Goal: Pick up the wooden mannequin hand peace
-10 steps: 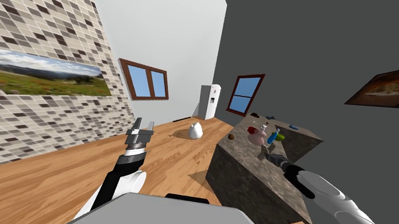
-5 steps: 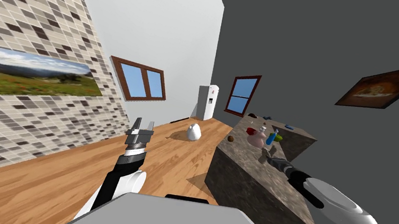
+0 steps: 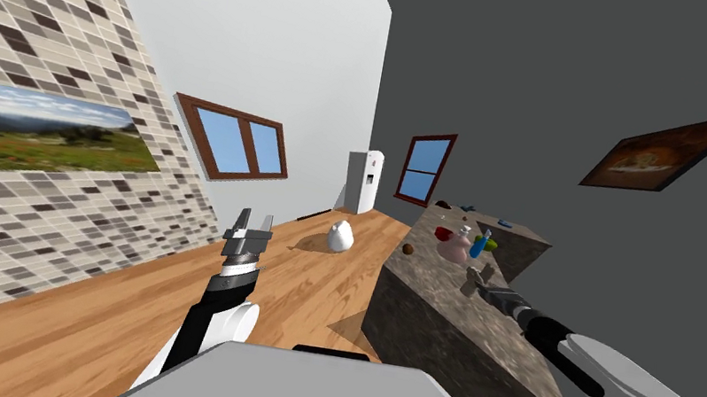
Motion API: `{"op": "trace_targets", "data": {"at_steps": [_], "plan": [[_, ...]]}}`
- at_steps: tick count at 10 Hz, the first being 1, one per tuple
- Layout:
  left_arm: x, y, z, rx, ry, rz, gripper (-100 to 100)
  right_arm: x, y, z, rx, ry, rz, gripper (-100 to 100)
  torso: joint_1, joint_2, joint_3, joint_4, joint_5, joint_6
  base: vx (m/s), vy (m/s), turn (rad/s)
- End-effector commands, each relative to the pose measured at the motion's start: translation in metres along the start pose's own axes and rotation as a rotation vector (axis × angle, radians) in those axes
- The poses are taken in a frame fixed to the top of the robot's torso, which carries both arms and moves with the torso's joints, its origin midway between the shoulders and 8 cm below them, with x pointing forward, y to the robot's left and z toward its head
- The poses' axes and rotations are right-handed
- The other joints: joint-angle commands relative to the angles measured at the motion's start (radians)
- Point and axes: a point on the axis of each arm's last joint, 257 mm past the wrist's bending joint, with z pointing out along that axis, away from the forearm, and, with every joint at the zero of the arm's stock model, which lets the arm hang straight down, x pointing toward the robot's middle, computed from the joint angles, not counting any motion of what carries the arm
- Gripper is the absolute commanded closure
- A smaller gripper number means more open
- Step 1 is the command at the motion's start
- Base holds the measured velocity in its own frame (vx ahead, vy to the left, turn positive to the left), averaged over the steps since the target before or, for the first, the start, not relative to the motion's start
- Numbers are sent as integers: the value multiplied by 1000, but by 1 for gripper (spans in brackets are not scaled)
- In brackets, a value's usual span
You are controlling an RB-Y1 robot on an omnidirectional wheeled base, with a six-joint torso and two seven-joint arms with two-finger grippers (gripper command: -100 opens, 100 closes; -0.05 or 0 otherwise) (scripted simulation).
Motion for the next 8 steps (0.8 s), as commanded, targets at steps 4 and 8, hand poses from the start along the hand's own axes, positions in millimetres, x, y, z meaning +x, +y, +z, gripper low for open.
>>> {"op": "trace_targets", "data": {"at_steps": [4, 8], "plan": [[0, 0, 0, 0, 0, 0, 0, 20, 1, -24, -18, 13, -7, 100, -3, -2, -2, -2, -3, 0, 83, 1, -43], [0, 0, 0, 0, 0, 0, 0, 12, 6, -51, -48, -30, -25, 100, -4, 0, -1, -2, -3, -1, 87, 13, -77]]}}
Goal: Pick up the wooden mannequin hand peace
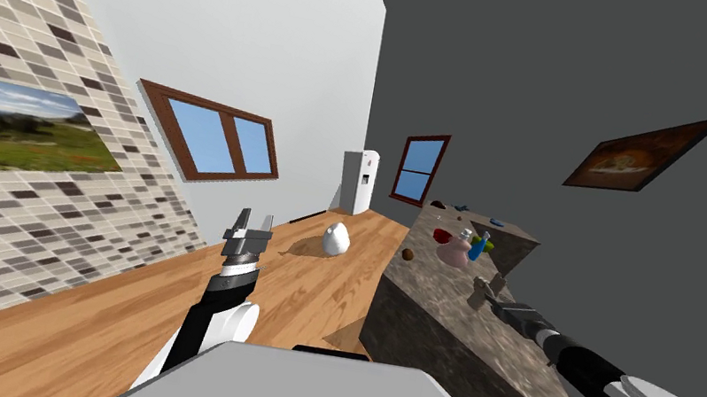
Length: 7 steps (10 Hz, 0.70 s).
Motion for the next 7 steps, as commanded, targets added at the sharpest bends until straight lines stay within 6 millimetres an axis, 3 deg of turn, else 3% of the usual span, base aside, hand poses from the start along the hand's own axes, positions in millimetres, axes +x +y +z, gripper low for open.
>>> {"op": "trace_targets", "data": {"at_steps": [1, 2, 3, 4, 5, 6, 7], "plan": [[0, 0, 0, 0, 0, 0, 0, 8, 0, -12, -5, 9, -9, 100, 0, 0, 0, 0, 0, 0, 116, 3, -78], [0, 0, 0, 0, 0, 0, 0, -5, 3, -20, -21, -26, -16, 100, 0, -1, -1, -1, 0, 0, 138, 22, -126], [0, 0, 0, 0, 0, 0, 0, 9, 2, -29, -17, -2, -13, 100, 2, -2, -1, 0, 0, -1, 127, 31, -58], [0, 0, 0, 0, 0, 0, 0, 10, 2, -30, -17, -1, -21, 100, 2, -2, -1, -1, 0, -1, 54, 14, 2], [0, 0, 0, 0, 0, 0, 0, -3, 4, -40, -30, -34, -28, 100, 1, 1, 0, 0, 0, -2, 101, 16, -104], [0, 0, 0, 0, 0, 0, 0, 9, 3, -48, -27, -13, -35, 100, 2, 0, 0, 0, 1, -1, 110, 9, -75], [0, 0, 0, 0, 0, 0, 0, -8, 4, -54, -36, -54, -48, 100, 1, 0, 0, 0, 1, -1, 129, 13, -135]]}}
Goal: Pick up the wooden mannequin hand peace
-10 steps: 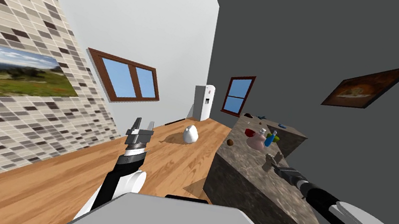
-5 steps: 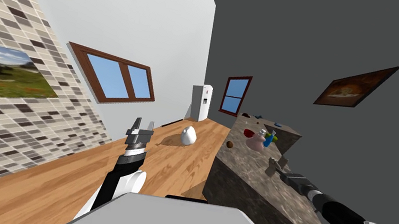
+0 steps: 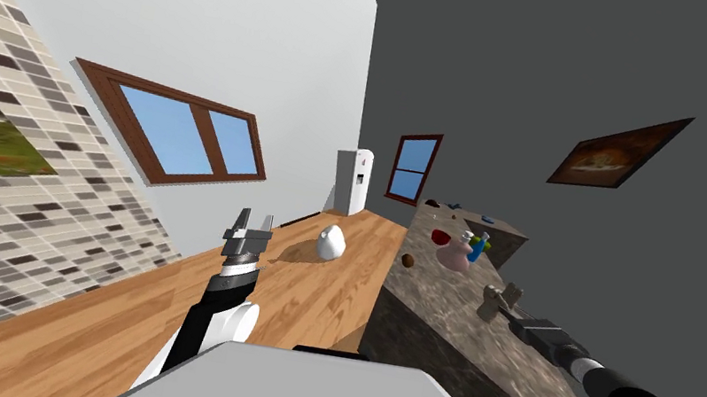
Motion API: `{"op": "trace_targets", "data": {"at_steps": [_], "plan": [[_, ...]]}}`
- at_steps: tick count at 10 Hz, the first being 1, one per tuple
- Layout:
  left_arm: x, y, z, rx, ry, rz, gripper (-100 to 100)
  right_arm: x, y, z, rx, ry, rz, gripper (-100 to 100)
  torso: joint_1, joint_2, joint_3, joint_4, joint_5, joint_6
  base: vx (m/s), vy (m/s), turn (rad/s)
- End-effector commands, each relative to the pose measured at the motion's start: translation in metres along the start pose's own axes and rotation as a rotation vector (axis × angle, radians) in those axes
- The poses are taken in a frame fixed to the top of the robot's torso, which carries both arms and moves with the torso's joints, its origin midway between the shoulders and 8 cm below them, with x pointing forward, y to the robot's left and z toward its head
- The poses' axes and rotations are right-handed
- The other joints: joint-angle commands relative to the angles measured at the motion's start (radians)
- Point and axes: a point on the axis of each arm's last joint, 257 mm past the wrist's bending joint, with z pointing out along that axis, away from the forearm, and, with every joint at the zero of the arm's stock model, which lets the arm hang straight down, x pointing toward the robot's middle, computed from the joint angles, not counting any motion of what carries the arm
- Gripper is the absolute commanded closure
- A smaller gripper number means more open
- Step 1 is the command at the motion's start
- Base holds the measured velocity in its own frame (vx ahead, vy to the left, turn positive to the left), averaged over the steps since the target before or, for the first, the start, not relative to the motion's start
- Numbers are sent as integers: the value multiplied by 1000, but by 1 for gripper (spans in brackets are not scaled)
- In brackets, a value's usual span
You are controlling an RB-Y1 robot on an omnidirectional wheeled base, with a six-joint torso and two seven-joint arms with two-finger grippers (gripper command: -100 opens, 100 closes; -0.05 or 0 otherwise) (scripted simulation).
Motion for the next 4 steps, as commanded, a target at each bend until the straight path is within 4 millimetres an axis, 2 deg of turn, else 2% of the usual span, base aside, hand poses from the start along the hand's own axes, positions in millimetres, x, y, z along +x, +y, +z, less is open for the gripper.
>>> {"op": "trace_targets", "data": {"at_steps": [1, 2, 3, 4], "plan": [[0, 0, 0, 0, 0, 0, 0, -5, 2, -10, -6, -11, -16, 100, 0, 0, 0, 0, 0, 0, 131, 22, -66], [0, 0, 0, 0, 0, 0, 0, 4, 2, -16, -6, 8, -14, 100, 1, -1, -1, 0, 0, -1, 45, 17, -4], [0, 0, 0, 0, 0, 0, 0, 1, 2, -11, -5, -1, -14, 100, 0, 3, 1, 0, -1, -1, 3, 6, -8], [0, 0, 0, 0, 0, 0, 0, 2, 2, -12, -5, 1, -16, 0, -1, 6, 3, 1, -1, -1, 0, 0, 0]]}}
